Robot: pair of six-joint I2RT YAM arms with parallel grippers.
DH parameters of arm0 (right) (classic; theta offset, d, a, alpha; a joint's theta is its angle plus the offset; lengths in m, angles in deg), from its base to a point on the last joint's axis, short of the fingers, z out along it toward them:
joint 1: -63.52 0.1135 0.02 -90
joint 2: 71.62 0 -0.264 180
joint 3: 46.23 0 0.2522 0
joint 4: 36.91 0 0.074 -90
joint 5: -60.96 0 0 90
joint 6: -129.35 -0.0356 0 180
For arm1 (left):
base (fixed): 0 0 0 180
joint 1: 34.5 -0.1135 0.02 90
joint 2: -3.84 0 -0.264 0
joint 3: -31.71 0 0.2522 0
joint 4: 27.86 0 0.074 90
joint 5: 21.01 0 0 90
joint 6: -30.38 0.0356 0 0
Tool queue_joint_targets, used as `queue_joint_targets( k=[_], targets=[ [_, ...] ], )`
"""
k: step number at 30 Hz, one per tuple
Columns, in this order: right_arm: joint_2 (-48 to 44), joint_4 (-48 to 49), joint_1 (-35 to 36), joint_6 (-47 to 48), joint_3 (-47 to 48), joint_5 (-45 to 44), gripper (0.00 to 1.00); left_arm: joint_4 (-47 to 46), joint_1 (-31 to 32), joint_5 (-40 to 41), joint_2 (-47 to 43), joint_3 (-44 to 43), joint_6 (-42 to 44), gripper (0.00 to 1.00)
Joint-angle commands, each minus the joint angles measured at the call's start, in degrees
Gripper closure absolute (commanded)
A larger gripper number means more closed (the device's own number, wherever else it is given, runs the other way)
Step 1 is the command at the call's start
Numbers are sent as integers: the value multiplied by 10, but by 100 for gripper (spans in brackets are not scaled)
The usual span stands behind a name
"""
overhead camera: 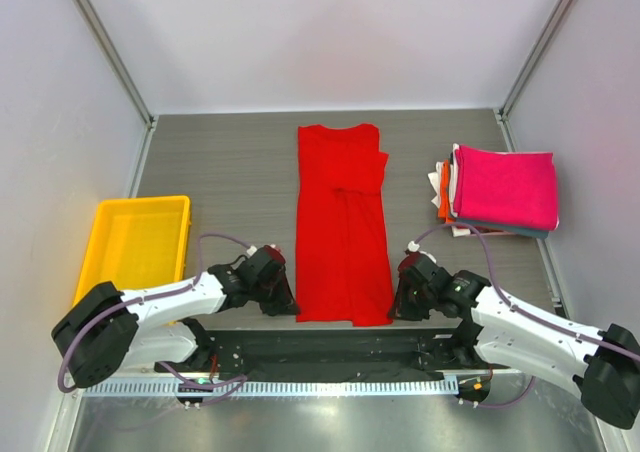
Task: Fold and stack the t-shirts
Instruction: Fold the tshirt
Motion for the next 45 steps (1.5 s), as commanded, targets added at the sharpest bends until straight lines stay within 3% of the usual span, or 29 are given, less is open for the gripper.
queue_joint_targets(
  k=[1, 9, 19, 25, 28, 31, 34, 35, 41, 45],
  targets=[
    [-16, -2, 3, -6, 17, 5, 99, 19, 3, -21, 6, -10, 4, 85],
    [-15, -5, 3, -2, 15, 0, 99, 57, 3, -3, -28, -17, -3, 69],
    [-9, 1, 3, -3, 11, -3, 99, 16, 3, -27, -1, -18, -5, 69],
    [-6, 3, 3, -1, 10, -2, 99, -11, 3, -32, 8, -17, -16, 63],
    [-6, 3, 3, 0, 10, 0, 99, -13, 3, -30, 19, -14, -16, 66],
    [-9, 2, 3, 1, 13, 1, 99, -17, 3, -31, 28, -6, -16, 74],
    [-11, 1, 3, 1, 18, 4, 99, -29, 3, -36, 28, 5, -18, 88],
    [-11, 1, 4, 2, 20, 4, 99, -32, 3, -42, 26, 5, -18, 100],
    [-27, -66, 3, 26, 93, -40, 99, 15, -11, -41, -36, -28, -13, 100],
    [-17, -99, 3, 46, 179, -105, 99, 47, -64, -74, -54, -57, 11, 100]
  ],
)
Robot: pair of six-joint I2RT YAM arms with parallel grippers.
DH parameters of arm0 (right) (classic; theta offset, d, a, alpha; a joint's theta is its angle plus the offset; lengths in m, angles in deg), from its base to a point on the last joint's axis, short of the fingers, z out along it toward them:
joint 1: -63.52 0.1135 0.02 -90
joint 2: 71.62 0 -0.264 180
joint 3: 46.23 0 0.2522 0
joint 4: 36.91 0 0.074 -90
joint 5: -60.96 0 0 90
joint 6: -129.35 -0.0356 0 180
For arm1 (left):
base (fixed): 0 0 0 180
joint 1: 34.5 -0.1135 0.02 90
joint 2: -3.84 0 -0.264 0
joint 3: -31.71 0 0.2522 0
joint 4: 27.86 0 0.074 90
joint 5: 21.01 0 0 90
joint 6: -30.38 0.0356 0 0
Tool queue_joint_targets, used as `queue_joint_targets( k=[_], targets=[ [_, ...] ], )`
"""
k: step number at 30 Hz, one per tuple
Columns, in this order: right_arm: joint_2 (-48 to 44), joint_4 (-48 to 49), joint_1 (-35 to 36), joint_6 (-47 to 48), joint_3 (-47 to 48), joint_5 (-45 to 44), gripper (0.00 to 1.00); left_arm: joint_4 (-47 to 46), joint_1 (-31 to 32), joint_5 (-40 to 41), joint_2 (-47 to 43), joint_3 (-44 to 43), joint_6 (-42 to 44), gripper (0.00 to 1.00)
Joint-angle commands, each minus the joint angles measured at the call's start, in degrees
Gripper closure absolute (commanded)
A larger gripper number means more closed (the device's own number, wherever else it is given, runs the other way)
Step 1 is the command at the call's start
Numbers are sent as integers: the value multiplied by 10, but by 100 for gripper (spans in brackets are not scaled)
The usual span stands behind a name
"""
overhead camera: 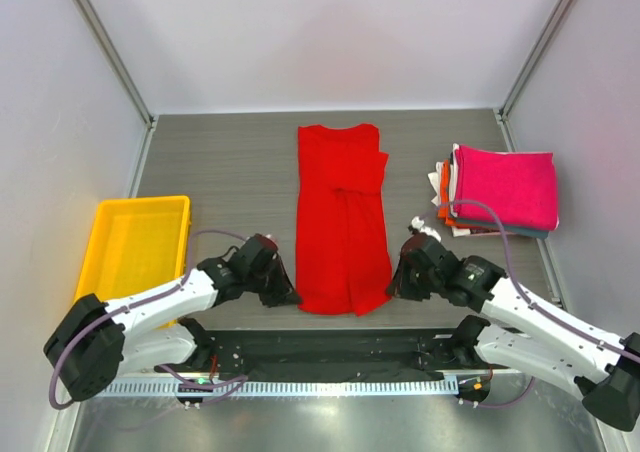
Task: Fold and stack the t-shirts
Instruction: Fold the tshirt
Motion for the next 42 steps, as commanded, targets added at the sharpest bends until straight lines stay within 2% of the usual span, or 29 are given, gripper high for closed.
queue_joint_targets(
  k=[1, 4, 7, 11, 13, 14, 18, 25, 42],
  targets=[
    [6, -32, 1, 30, 81, -81, 99, 24, -43, -39, -17, -51, 31, 100],
    [60, -33, -6, 53, 128, -118, 99, 39, -79, -55, -5, -97, 53, 100],
    [126, -33, -16, 82, 183, -151, 99, 75, -109, -36, 19, -147, 77, 100],
    [196, -13, -71, 117, 243, -209, 99, 79, -162, -36, 63, -221, 94, 100],
    [233, 28, -109, 145, 259, -183, 99, 77, -181, -11, 90, -248, 98, 100],
    [247, 43, -153, 153, 264, -144, 99, 76, -186, -6, 102, -259, 98, 100],
    [321, 83, -212, 185, 308, -106, 99, 63, -210, 2, 171, -330, 99, 100],
    [444, 103, -246, 213, 387, -73, 99, 38, -232, 16, 260, -394, 92, 100],
    [576, 121, -294, 229, 488, -20, 99, 15, -280, -26, 382, -480, 93, 100]
  ],
)
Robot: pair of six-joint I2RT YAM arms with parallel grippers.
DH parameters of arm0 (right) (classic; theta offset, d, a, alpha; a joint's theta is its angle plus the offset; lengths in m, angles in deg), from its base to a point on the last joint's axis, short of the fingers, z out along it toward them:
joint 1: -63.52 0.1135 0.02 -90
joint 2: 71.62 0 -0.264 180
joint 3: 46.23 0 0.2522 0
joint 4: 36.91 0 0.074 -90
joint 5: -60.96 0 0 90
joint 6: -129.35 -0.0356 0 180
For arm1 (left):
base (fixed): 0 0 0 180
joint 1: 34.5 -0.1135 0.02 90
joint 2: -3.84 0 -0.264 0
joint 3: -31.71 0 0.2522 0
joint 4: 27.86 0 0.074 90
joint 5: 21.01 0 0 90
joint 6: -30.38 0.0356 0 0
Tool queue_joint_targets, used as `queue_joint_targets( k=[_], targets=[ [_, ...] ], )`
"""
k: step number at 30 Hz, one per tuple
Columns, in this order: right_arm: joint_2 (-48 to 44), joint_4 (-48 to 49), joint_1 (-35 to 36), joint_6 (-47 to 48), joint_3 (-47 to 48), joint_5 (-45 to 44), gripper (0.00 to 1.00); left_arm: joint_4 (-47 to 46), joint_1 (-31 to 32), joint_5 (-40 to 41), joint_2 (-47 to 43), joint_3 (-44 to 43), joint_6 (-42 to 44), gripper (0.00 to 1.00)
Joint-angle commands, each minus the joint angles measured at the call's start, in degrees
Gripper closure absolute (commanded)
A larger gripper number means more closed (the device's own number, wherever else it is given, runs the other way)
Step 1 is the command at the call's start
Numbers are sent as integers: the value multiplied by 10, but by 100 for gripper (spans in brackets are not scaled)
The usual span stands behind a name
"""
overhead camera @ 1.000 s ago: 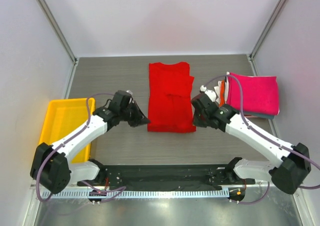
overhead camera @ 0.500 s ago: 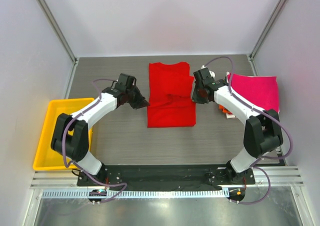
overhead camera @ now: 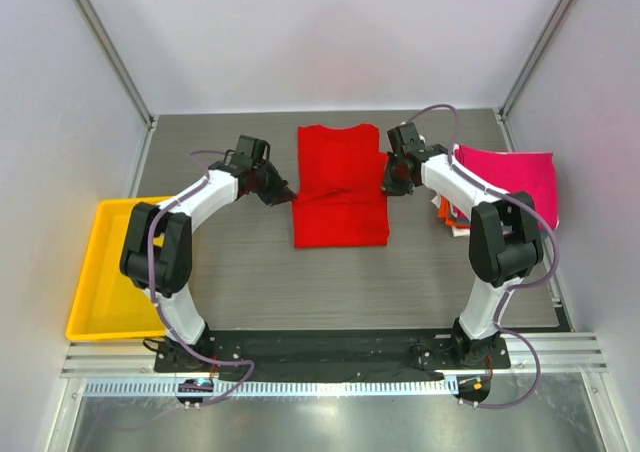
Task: Fold and stack the t-shirts
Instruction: Fold the tshirt
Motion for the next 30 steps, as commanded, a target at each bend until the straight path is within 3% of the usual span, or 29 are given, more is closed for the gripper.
queue_joint_targets(
  k=[1, 11, 12, 13, 14, 15, 16, 18, 20, 23, 26, 30],
  targets=[
    [10, 15, -10, 11, 36, 8, 99, -22, -7, -17, 15, -38, 10, 100],
    [50, 18, -25, 15, 82, 34, 99, -15, -14, -33, 69, -93, 12, 100],
    [54, 17, -26, 14, 87, 34, 92, -15, -14, -34, 74, -96, 12, 99],
    [57, 17, -26, 12, 92, 52, 61, -13, -18, -37, 75, -99, 12, 94],
    [57, 19, -26, 11, 97, 50, 47, -14, -18, -39, 77, -101, 15, 85],
    [54, 24, -27, 9, 96, 49, 39, -10, -19, -38, 75, -102, 19, 63],
    [48, 26, -27, 9, 94, 51, 36, -9, -19, -38, 72, -102, 32, 55],
    [21, 33, -26, 9, 74, 50, 34, 8, -19, -28, 51, -99, 46, 44],
    [-7, 41, -28, 7, 32, 52, 33, 18, -19, -19, 28, -82, 58, 41],
    [-73, 75, -27, -3, -53, 71, 33, 13, -18, -22, -18, -8, 62, 40],
    [-129, 99, -27, -18, -140, 95, 45, -6, -8, -33, -57, 40, 58, 42],
    [-170, 129, -28, -32, -226, 125, 51, -25, 14, -27, -88, 106, 49, 43]
  ],
)
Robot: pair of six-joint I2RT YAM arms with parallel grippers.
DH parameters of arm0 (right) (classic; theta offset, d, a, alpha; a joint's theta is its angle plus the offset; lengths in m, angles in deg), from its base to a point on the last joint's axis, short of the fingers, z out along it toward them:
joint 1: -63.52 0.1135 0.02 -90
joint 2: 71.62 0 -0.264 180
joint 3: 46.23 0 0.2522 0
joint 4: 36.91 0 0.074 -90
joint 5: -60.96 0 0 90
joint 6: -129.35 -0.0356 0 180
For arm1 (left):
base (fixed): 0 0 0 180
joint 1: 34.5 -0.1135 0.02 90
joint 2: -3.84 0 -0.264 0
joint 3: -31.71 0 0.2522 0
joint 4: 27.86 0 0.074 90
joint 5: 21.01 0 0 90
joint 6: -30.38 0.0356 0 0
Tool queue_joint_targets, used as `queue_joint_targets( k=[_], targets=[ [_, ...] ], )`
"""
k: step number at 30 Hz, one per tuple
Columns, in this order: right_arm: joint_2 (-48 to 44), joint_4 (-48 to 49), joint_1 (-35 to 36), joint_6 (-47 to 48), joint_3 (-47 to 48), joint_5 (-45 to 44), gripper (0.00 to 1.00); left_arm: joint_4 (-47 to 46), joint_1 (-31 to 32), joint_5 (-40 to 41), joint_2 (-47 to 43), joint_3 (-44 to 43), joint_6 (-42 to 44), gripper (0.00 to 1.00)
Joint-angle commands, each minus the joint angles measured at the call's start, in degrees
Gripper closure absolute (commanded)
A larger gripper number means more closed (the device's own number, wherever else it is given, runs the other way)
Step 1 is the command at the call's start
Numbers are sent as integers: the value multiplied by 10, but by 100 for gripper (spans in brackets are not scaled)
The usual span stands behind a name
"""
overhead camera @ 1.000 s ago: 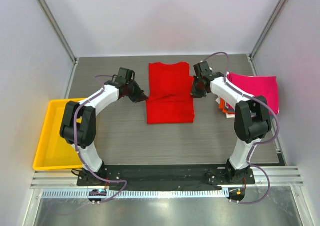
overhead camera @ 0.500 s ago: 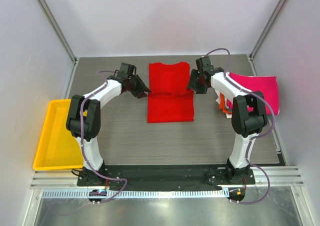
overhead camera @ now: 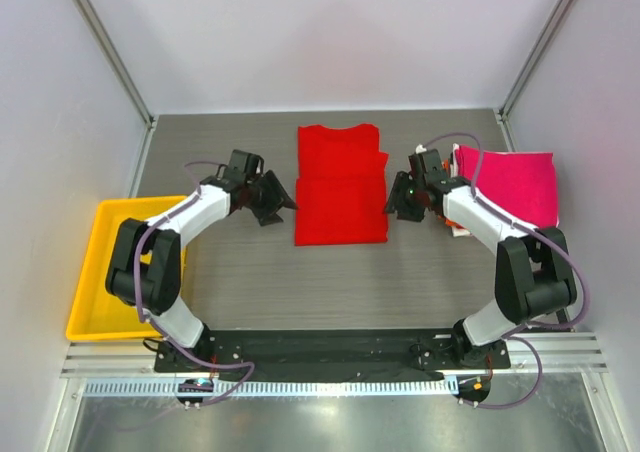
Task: Fold and stack the t-shirts
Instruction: Fold the tshirt
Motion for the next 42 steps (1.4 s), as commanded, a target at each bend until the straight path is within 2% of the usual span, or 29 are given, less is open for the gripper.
queue_joint_targets(
  k=[1, 5, 9, 14, 19, 24, 30, 33, 42],
  targets=[
    [-36, 54, -3, -21, -62, 39, 53, -39, 21, -6, -31, 51, 0, 43],
    [-40, 98, -2, -31, -108, 76, 55, -61, 30, -3, -33, 87, -9, 45],
    [-32, 119, -2, -44, -130, 91, 49, -74, 37, -1, -25, 103, -9, 46],
    [-18, 143, -3, -51, -146, 102, 50, -86, 38, -1, -13, 118, -9, 47],
    [3, 150, -2, -51, -159, 69, 64, -100, 39, 1, -9, 133, -16, 48],
    [19, 163, -2, -53, -175, 65, 70, -104, 39, 1, -13, 142, -19, 49],
    [12, 172, -2, -57, -187, 66, 70, -111, 45, -3, -7, 147, -20, 50],
    [7, 172, -3, -57, -187, 68, 78, -118, 46, -2, -1, 149, -24, 51],
    [3, 173, -1, -58, -187, 75, 82, -159, 48, 21, 29, 158, -49, 61]
  ],
)
